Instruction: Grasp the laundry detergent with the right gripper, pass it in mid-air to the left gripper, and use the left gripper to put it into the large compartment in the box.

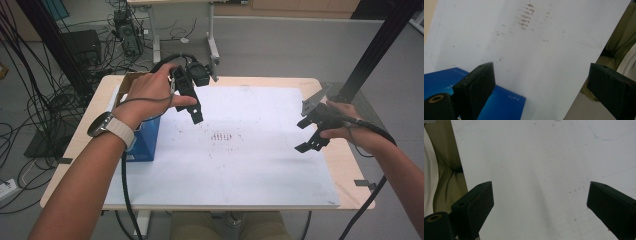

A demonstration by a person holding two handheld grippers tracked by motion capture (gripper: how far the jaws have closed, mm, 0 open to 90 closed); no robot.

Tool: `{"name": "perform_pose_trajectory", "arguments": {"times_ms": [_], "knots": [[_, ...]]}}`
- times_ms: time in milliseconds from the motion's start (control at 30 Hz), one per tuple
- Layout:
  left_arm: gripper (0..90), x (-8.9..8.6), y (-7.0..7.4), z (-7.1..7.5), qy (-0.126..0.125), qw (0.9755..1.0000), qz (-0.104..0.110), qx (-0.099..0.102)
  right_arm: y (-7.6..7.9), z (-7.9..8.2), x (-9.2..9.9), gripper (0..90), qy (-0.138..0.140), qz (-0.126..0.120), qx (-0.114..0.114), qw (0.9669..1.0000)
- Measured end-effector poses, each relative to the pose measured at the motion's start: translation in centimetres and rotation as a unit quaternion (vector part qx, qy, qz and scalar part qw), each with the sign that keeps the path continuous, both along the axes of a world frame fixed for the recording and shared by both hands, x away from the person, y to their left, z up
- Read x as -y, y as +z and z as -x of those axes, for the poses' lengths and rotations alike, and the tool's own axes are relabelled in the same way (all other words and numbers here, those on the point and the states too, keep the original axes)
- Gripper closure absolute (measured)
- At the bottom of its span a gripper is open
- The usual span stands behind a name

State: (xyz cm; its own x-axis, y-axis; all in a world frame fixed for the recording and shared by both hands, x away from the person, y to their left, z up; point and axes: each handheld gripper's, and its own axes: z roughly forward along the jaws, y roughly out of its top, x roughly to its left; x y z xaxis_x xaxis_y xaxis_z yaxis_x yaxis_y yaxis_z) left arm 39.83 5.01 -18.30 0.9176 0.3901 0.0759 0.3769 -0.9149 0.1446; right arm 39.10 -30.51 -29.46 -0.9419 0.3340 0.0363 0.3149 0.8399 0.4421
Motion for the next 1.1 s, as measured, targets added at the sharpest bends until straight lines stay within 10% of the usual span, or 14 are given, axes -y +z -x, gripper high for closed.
{"name": "perform_pose_trajectory", "arguments": {"times_ms": [1100], "knots": [[9.2,1.06,-0.58,-0.30,-0.001,1.0000,-0.004,-0.004,-0.31,0.06,0.58,7.2,-0.004,-0.006,0.000,1.0000]]}}
